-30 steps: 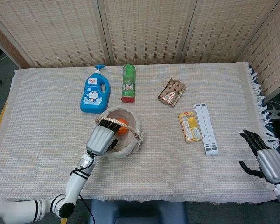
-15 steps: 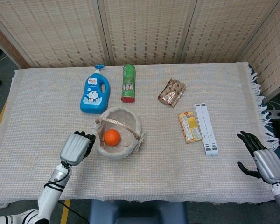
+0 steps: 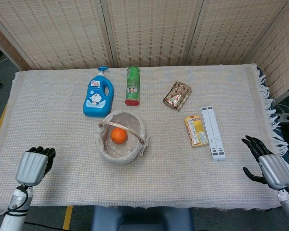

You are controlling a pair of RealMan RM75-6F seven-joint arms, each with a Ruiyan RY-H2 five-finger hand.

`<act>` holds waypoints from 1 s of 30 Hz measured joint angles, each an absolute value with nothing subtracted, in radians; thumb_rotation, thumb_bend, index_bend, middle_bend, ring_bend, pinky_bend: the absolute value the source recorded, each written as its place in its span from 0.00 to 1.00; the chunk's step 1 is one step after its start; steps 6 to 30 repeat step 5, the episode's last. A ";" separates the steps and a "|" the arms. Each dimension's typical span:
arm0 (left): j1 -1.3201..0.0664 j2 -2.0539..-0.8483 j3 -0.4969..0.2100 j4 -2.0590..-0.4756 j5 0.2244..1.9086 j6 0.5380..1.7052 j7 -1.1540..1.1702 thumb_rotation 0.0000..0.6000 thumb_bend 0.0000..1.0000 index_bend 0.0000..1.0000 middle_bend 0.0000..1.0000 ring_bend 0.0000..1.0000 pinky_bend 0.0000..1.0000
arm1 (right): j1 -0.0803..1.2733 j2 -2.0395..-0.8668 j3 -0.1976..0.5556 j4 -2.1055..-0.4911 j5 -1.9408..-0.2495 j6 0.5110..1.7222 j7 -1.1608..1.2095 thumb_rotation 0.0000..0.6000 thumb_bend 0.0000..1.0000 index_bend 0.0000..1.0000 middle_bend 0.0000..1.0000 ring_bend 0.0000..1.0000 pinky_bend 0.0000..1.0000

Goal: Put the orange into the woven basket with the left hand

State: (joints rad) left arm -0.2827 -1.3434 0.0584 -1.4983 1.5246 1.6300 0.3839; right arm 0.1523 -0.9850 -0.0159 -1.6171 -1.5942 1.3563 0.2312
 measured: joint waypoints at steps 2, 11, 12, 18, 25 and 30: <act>-0.245 -1.354 0.065 -1.443 1.528 1.644 0.344 1.00 0.61 0.60 0.62 0.56 0.67 | 0.149 -0.990 -0.014 -1.614 -1.596 1.369 0.234 1.00 0.24 0.00 0.00 0.00 0.34; -0.215 -1.377 0.066 -1.395 1.524 1.648 0.300 1.00 0.59 0.55 0.55 0.53 0.67 | 0.144 -0.996 -0.010 -1.607 -1.598 1.385 0.243 1.00 0.24 0.00 0.00 0.00 0.34; -0.215 -1.377 0.066 -1.395 1.524 1.648 0.300 1.00 0.59 0.55 0.55 0.53 0.67 | 0.144 -0.996 -0.010 -1.607 -1.598 1.385 0.243 1.00 0.24 0.00 0.00 0.00 0.34; -0.215 -1.377 0.066 -1.395 1.524 1.648 0.300 1.00 0.59 0.55 0.55 0.53 0.67 | 0.144 -0.996 -0.010 -1.607 -1.598 1.385 0.243 1.00 0.24 0.00 0.00 0.00 0.34; -0.215 -1.377 0.066 -1.395 1.524 1.648 0.300 1.00 0.59 0.55 0.55 0.53 0.67 | 0.144 -0.996 -0.010 -1.607 -1.598 1.385 0.243 1.00 0.24 0.00 0.00 0.00 0.34; -0.215 -1.377 0.066 -1.395 1.524 1.648 0.300 1.00 0.59 0.55 0.55 0.53 0.67 | 0.144 -0.996 -0.010 -1.607 -1.598 1.385 0.243 1.00 0.24 0.00 0.00 0.00 0.34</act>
